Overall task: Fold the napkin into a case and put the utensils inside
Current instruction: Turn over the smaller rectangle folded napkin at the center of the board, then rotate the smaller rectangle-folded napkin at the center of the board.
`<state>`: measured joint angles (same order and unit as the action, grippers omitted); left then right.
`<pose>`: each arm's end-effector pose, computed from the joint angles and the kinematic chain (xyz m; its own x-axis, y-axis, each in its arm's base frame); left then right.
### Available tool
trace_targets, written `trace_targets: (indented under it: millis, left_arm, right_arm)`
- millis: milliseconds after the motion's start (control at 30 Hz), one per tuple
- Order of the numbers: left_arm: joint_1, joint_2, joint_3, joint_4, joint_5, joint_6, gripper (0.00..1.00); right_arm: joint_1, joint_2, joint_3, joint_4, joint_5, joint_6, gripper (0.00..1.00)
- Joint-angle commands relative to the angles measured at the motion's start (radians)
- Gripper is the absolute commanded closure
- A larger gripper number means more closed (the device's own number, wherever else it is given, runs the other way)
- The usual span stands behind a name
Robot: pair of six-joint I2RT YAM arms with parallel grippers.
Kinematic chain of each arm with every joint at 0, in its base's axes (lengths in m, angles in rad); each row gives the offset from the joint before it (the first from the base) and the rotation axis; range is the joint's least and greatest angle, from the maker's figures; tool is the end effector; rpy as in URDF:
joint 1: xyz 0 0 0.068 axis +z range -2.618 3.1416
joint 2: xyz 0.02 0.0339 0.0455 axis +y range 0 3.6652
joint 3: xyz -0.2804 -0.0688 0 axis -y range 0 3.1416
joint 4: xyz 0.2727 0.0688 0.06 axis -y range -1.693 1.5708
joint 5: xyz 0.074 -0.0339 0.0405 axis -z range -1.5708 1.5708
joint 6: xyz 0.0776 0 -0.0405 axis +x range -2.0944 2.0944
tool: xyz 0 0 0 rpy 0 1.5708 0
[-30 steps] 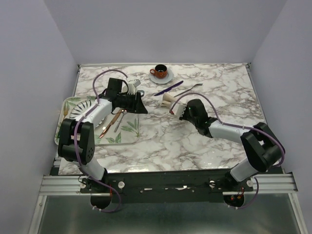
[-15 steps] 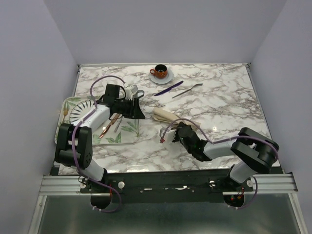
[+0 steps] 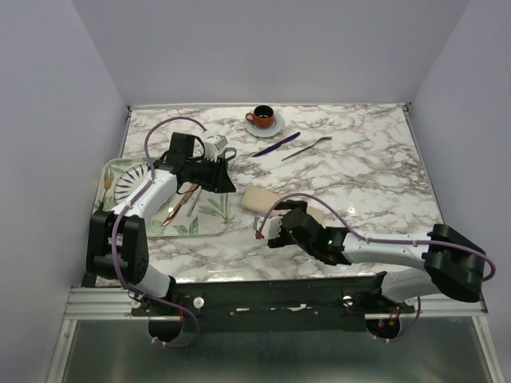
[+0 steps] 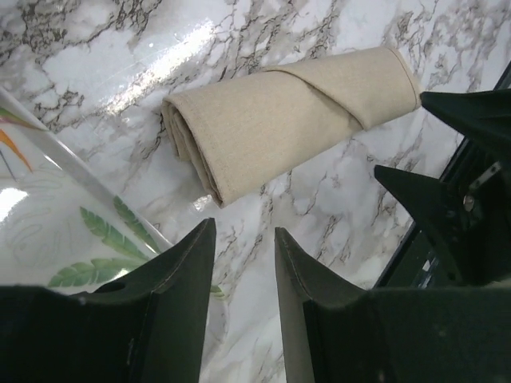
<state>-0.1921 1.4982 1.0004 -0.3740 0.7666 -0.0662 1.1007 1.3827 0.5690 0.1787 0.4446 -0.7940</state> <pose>0.3348 -0.1199 0.2162 -0.7878 0.1047 -0.6069 0.5247 0.6301 -0.5724 0.1722 0.2652 0.1465 0.2738 -0.8825 -0.3824 -0.6459 0.1259 -0.7530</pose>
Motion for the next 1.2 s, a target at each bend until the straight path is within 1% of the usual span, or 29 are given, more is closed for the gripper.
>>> trace_targets:
  millis: [0, 33, 67, 100, 167, 200, 267, 300, 333, 400, 433, 533, 567, 733, 900, 1000, 1067, 1133, 1167]
  left_arm:
    - [-0.053, 0.042, 0.13, -0.134, -0.041, 0.121, 0.57]
    - [-0.066, 0.057, 0.162, -0.147, -0.061, 0.135, 0.58]
    - [-0.079, 0.069, 0.181, -0.173, -0.072, 0.141, 0.58]
    - [-0.107, 0.106, 0.2, -0.193, -0.084, 0.149, 0.58]
    - [-0.135, 0.146, 0.26, -0.253, -0.11, 0.17, 0.59]
    - [-0.159, 0.175, 0.273, -0.267, -0.113, 0.175, 0.6]
    - [-0.179, 0.197, 0.294, -0.281, -0.125, 0.175, 0.6]
    - [-0.19, 0.218, 0.299, -0.282, -0.127, 0.175, 0.62]
    - [-0.205, 0.227, 0.305, -0.286, -0.133, 0.174, 0.63]
    - [-0.219, 0.263, 0.314, -0.299, -0.153, 0.178, 0.65]
    - [-0.231, 0.276, 0.32, -0.304, -0.162, 0.181, 0.65]
    - [-0.25, 0.335, 0.331, -0.341, -0.199, 0.203, 0.65]
    - [-0.259, 0.35, 0.334, -0.354, -0.21, 0.209, 0.65]
    - [-0.264, 0.445, 0.359, -0.361, -0.266, 0.21, 0.65]
    - [-0.268, 0.525, 0.418, -0.375, -0.293, 0.23, 0.65]
    - [-0.276, 0.556, 0.455, -0.373, -0.297, 0.241, 0.65]
    - [-0.285, 0.569, 0.478, -0.371, -0.302, 0.25, 0.64]
    - [-0.293, 0.589, 0.512, -0.371, -0.299, 0.281, 0.6]
    - [-0.302, 0.6, 0.527, -0.373, -0.302, 0.287, 0.59]
  right_arm:
    - [-0.033, -0.122, 0.188, -0.408, -0.211, 0.243, 0.07]
    - [-0.07, -0.123, 0.219, -0.52, -0.251, 0.272, 0.08]
    - [-0.112, -0.128, 0.242, -0.557, -0.294, 0.3, 0.08]
    - [-0.209, -0.142, 0.279, -0.59, -0.388, 0.332, 0.08]
    - [-0.298, -0.152, 0.304, -0.659, -0.463, 0.354, 0.08]
    - [-0.376, -0.157, 0.31, -0.679, -0.547, 0.352, 0.09]
    - [-0.427, -0.154, 0.325, -0.716, -0.575, 0.355, 0.12]
    - [-0.464, -0.145, 0.333, -0.734, -0.621, 0.349, 0.14]
    - [-0.479, -0.11, 0.344, -0.772, -0.633, 0.351, 0.19]
    - [-0.519, -0.07, 0.362, -0.801, -0.674, 0.352, 0.23]
    - [-0.525, -0.05, 0.365, -0.826, -0.702, 0.346, 0.28]
    - [-0.53, 0.035, 0.362, -0.846, -0.71, 0.316, 0.36]
    - [-0.53, 0.083, 0.359, -0.848, -0.708, 0.308, 0.37]
    - [-0.53, 0.205, 0.385, -0.889, -0.721, 0.274, 0.43]
    - [-0.53, 0.225, 0.376, -0.903, -0.773, 0.277, 0.43]
    - [-0.529, 0.234, 0.385, -0.941, -0.84, 0.277, 0.43]
    - [-0.529, 0.213, 0.4, -0.981, -0.918, 0.279, 0.39]
    - [-0.536, 0.184, 0.413, -0.996, -0.978, 0.318, 0.31]
    - [-0.55, 0.158, 0.431, -1.01, -1.004, 0.32, 0.3]
